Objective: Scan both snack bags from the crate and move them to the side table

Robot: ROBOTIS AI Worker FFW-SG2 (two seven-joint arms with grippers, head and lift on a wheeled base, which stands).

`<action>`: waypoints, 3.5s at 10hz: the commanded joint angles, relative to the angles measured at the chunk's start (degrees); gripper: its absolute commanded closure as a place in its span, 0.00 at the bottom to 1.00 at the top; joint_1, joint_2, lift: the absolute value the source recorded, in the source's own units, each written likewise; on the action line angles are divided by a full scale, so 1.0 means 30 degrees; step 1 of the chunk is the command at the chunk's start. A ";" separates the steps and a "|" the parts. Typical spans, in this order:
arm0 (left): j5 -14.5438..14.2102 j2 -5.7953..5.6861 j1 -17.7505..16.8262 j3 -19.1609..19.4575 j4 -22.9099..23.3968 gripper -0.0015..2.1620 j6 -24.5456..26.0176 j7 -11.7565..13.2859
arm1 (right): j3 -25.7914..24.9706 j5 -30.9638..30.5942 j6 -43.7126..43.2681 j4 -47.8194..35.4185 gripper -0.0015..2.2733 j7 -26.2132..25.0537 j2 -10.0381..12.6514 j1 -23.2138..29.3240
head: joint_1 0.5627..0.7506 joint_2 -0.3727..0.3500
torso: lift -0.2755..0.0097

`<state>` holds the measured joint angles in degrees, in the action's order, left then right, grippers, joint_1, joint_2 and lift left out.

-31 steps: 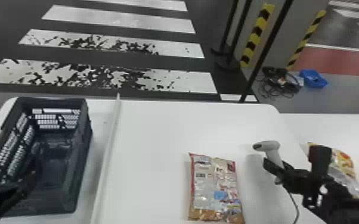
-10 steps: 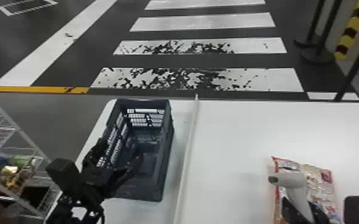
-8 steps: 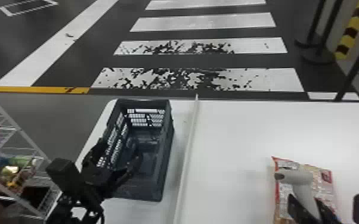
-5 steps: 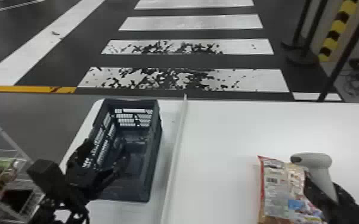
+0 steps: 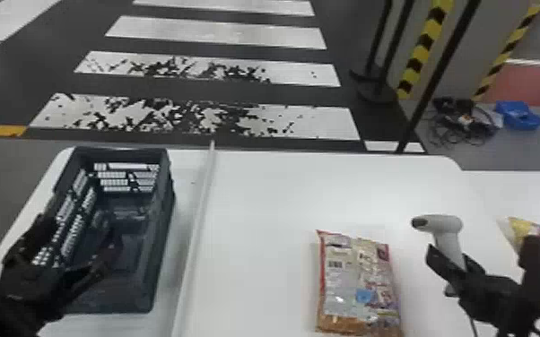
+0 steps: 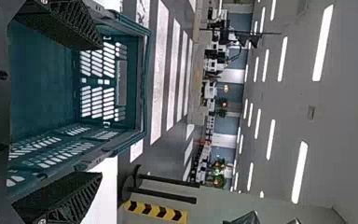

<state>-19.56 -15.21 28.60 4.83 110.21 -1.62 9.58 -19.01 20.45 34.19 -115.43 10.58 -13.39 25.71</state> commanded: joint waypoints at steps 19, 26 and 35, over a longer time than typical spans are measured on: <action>0.0339 0.0089 0.0661 0.0206 0.0296 0.01 -0.0057 -0.0147 | 0.1270 -0.1163 -0.6428 1.3458 0.99 0.3037 -0.2303 -0.5701 | 0.70 0.21 | 0.63; 0.0281 0.0059 0.0514 0.0177 0.0442 0.01 0.0002 -0.0176 | 0.1065 -0.0723 -0.6369 1.3165 0.99 0.3300 -0.2274 -0.5495 | 0.70 0.22 | 0.63; 0.0310 0.0059 0.0514 0.0089 0.0472 0.01 0.0002 -0.0176 | 0.0859 -0.0548 -0.6780 1.1905 0.99 0.3095 -0.2128 -0.4675 | 0.70 0.21 | 0.63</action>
<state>-18.63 -15.03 30.09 5.20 111.58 -1.61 9.05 -16.20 18.74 13.83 -78.71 19.93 -19.83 11.13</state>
